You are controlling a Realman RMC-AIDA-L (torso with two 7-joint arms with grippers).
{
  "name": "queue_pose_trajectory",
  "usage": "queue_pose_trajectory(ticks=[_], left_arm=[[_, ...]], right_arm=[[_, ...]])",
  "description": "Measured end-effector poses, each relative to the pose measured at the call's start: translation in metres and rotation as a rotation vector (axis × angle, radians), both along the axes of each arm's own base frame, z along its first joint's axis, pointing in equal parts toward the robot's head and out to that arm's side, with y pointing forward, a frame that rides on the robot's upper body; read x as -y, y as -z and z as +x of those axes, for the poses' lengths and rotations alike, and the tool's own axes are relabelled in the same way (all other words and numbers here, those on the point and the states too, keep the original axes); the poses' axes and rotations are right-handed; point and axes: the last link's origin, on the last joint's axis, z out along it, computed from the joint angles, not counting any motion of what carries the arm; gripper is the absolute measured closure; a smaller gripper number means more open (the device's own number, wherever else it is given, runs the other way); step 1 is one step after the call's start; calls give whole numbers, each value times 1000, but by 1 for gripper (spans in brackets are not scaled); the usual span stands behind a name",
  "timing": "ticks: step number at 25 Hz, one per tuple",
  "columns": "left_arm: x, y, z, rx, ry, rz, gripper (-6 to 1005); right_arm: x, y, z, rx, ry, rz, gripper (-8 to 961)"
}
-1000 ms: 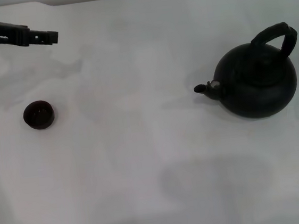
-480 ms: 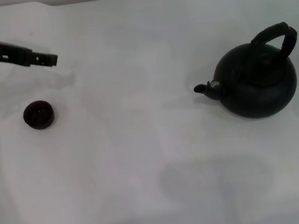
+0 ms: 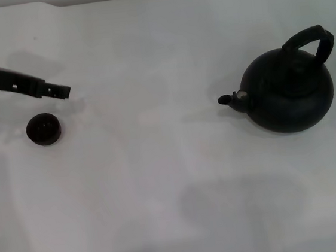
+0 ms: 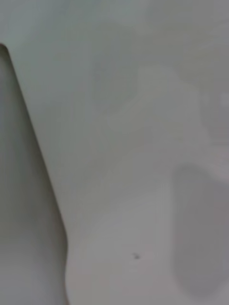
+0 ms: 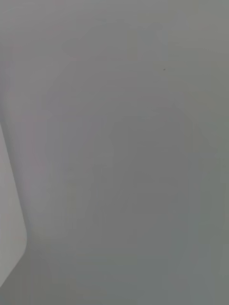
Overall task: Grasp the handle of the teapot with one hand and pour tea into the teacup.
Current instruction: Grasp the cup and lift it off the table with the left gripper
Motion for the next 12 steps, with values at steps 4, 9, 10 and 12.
queue_pose_trajectory(ticks=[4,9,10,12], left_arm=[[3,7,-5,1,-20,-23,113],[5,12,-11,-10,-33,-44,113],[6,12,-11,-12,-33,-46,112],[7,13,-13,-25,-36,-54,112]], right_arm=[[0,0,0,0,0,0,83],[-1,0,0,-1,0,-1,83],[-1,0,0,-1,0,-1,83],[-1,1,-1,-2,-1,-2,83]])
